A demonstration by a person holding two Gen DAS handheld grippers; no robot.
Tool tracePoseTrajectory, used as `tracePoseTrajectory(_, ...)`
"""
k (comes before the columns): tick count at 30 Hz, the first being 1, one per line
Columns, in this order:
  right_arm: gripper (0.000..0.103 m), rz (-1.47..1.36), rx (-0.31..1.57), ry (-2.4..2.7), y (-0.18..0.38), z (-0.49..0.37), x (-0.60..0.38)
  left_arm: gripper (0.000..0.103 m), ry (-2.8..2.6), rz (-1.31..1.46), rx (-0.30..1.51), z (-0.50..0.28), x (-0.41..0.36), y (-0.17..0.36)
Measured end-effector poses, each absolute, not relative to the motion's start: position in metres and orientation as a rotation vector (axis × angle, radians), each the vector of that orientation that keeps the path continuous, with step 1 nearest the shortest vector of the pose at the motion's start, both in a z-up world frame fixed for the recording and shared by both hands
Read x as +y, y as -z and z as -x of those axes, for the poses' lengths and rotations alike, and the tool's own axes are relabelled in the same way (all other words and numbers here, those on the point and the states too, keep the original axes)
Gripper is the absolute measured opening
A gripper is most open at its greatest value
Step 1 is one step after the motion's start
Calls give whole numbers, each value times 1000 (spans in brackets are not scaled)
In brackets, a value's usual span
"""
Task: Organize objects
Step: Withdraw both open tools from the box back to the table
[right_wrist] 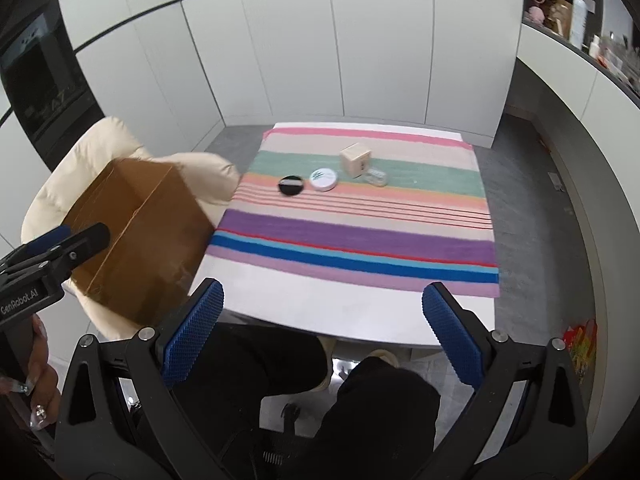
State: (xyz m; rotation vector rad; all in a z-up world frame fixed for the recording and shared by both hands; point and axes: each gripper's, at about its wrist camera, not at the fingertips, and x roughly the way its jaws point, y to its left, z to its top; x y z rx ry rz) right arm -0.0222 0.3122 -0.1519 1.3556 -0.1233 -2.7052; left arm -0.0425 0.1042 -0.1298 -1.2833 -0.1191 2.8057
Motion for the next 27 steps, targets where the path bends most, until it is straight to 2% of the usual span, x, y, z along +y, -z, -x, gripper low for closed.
tracePoseTrajectory(14, 101, -1346, -144, 2781, 199, 62, 375, 98, -2726, 1378, -114, 112, 152, 181)
tracePoseTrajectory(19, 101, -1325, -147, 2770, 224, 93, 384, 98, -2771, 1411, -62, 149, 155, 207)
tracePoseTrajectory(24, 101, -1328, -228, 2745, 252, 132, 392, 98, -2712, 1467, -52, 190, 166, 239)
tracePoseTrajectory(27, 101, -1348, -198, 2756, 267, 160, 391, 98, -2701, 1486, 2, 214, 176, 258)
